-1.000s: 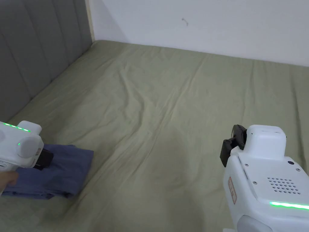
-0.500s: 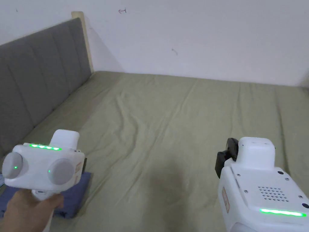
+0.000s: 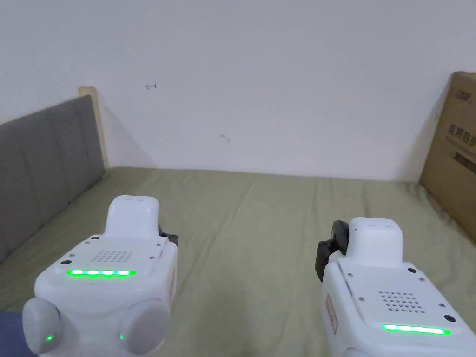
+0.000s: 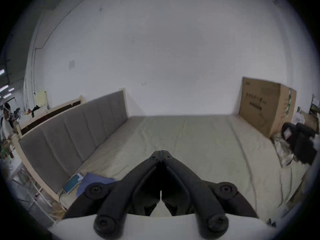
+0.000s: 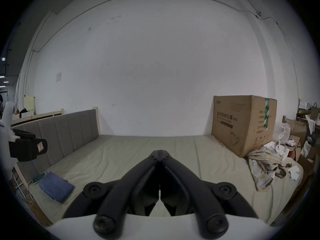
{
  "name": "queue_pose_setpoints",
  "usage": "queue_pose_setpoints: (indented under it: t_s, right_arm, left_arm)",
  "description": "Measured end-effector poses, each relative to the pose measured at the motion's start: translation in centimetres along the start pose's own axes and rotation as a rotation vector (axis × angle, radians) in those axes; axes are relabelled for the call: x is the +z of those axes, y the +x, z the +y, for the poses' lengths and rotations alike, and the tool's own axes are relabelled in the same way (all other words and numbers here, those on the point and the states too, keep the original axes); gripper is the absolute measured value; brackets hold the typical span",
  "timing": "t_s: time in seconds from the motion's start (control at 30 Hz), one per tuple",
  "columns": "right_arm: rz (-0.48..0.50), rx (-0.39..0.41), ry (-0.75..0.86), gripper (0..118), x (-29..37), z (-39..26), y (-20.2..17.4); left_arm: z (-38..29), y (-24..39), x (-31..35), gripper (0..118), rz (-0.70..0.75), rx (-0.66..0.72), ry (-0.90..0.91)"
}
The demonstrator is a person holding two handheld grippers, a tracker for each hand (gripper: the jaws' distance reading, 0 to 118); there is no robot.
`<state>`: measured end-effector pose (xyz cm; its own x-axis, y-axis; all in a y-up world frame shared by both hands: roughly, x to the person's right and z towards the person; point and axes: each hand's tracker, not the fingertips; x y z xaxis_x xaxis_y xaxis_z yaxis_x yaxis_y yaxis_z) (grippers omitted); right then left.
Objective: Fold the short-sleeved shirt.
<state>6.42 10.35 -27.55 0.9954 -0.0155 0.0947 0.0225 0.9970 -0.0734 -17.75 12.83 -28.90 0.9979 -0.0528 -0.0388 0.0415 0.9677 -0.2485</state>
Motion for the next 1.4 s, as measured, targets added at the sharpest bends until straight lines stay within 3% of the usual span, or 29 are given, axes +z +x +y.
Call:
queue_pose_setpoints:
  t_s: [0.33, 0.63, 0.67, 0.73, 0.77, 0.8, 0.83, 0.9, 0.97, 1.2, 1.4]
  right_arm:
    - [-0.033, 0.006, 0.076, 0, 1.3, 3.2, 1.0]
    - [-0.036, -0.008, 0.052, 1, 1.6, 2.5, 1.8]
    - [-0.035, -0.011, 0.047, 1, 1.6, 2.5, 1.8]
    - [-0.035, -0.013, 0.045, 8, 1.7, 2.4, 2.0]
    - [-0.037, -0.01, 0.046, 19, 1.7, 2.4, 2.0]
    - [-0.039, -0.006, 0.048, 30, 1.7, 2.4, 2.1]
    - [-0.042, -0.005, 0.051, 39, 1.7, 2.4, 2.2]
    - [-0.046, -0.008, 0.055, 72, 1.7, 2.4, 2.4]
    - [-0.047, -0.013, 0.063, 90, 1.8, 2.4, 2.5]
    - [-0.048, 0.004, 0.059, 93, 1.6, 2.3, 2.7]
    - [-0.053, 0.018, 0.041, 93, 1.4, 2.0, 3.0]
  left_arm:
    - [2.4, 4.1, 2.6, 0, -0.069, -0.024, 0.157]
    - [1.8, 5.2, 2.9, 0, -0.081, -0.06, 0.184]
    - [1.7, 5.2, 2.8, 11, -0.078, -0.058, 0.182]
    - [1.5, 5.0, 2.7, 73, -0.08, -0.046, 0.169]
    - [1.4, 4.9, 2.5, 106, -0.082, -0.038, 0.16]
    - [1.4, 4.8, 2.3, 116, -0.088, -0.027, 0.145]
    - [1.3, 4.7, 2.4, 116, -0.089, -0.021, 0.145]
    - [1.2, 4.8, 2.6, 116, -0.087, -0.023, 0.163]
    - [1.2, 4.7, 2.4, 116, -0.091, -0.033, 0.163]
    - [1.0, 4.0, 2.0, 116, -0.166, 0.052, 0.133]
    - [1.2, 4.4, 2.1, 115, -0.125, -0.007, 0.14]
